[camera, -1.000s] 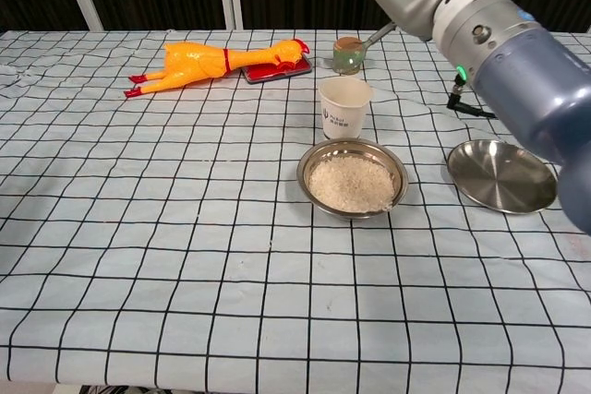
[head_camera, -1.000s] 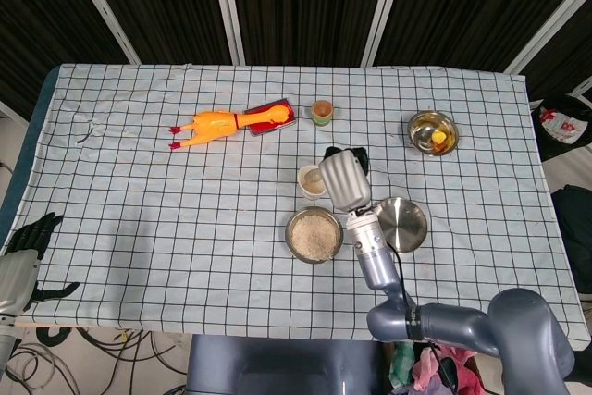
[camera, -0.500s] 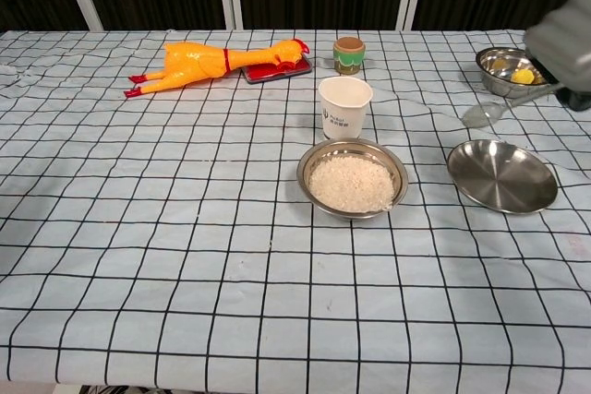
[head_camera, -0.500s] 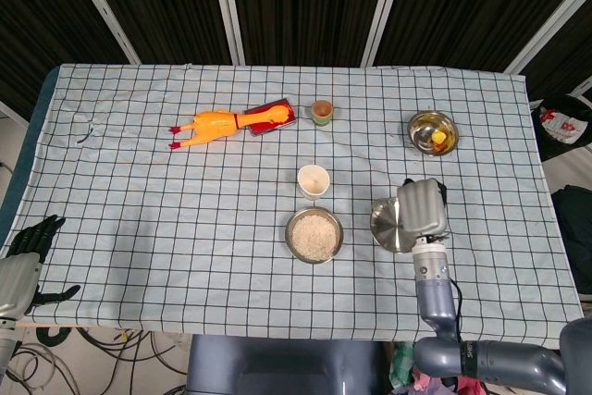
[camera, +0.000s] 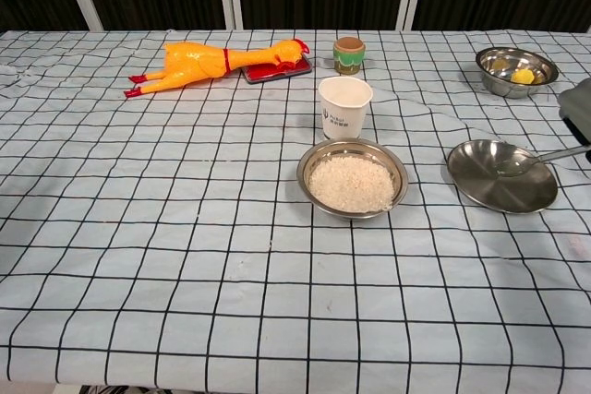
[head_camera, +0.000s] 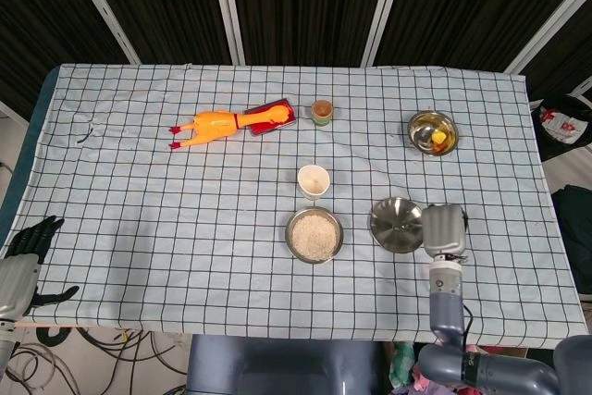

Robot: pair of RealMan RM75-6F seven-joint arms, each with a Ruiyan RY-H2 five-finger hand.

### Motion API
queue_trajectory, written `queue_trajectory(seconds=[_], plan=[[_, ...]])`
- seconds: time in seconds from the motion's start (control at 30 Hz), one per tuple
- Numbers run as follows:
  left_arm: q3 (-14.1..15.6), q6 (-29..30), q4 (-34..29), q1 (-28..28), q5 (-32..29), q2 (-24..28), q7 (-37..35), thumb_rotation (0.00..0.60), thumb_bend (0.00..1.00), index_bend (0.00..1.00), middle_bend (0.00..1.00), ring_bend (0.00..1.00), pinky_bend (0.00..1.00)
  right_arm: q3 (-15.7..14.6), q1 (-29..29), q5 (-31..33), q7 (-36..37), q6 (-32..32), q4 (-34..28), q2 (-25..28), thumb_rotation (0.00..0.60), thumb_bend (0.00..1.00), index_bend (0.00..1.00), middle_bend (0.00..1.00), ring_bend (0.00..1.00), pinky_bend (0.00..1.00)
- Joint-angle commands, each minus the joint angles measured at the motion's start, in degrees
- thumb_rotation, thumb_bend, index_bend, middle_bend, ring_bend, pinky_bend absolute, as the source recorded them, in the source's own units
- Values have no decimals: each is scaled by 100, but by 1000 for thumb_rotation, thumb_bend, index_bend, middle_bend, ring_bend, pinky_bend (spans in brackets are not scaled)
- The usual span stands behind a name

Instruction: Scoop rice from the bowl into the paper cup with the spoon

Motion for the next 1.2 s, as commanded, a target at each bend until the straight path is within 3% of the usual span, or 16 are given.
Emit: queue_trajectory(seconds=[0.03, 0.27, 0.53, 0.87, 1.03, 1.13, 1.2], plan=[[2, -2, 8, -1, 5, 3, 1, 600, 30, 0, 0, 0, 0, 71, 2, 95, -9, -24, 74, -109, 600, 561, 671, 1000, 1000, 1000], [-4, -7, 0, 1, -1, 17, -38, 600, 30, 0, 0, 0, 0, 147, -29, 209, 36, -54, 218, -279, 600, 485, 520, 1000, 1000, 1000], [-5, -16, -2, -1, 1, 24, -57, 600, 31, 0, 0, 0, 0, 183, -99, 265, 71, -7, 179, -281, 600, 405, 221, 1000, 1000, 1000], [-3, 16, 18, 17, 13, 22, -50, 600, 31, 0, 0, 0, 0, 1, -297, -111, 379, 125, -396, 105, 600, 373, 162, 967, 1000, 989], [20, 53, 55, 35, 63, 22, -17, 600, 30, 0, 0, 0, 0, -495, -612, -1110, 1092, 321, -875, 801, 600, 361, 142, 751, 860, 885], [12, 94, 110, 40, 90, 19, 32, 600, 30, 0, 0, 0, 0, -769, -921, -1746, 1770, 594, -990, 1197, 600, 345, 98, 518, 632, 691], [-4, 140, 143, 50, 94, 2, 62, 600, 30, 0, 0, 0, 0, -965, -1176, -2066, 2381, 681, -1128, 1545, 600, 317, 25, 254, 342, 447]])
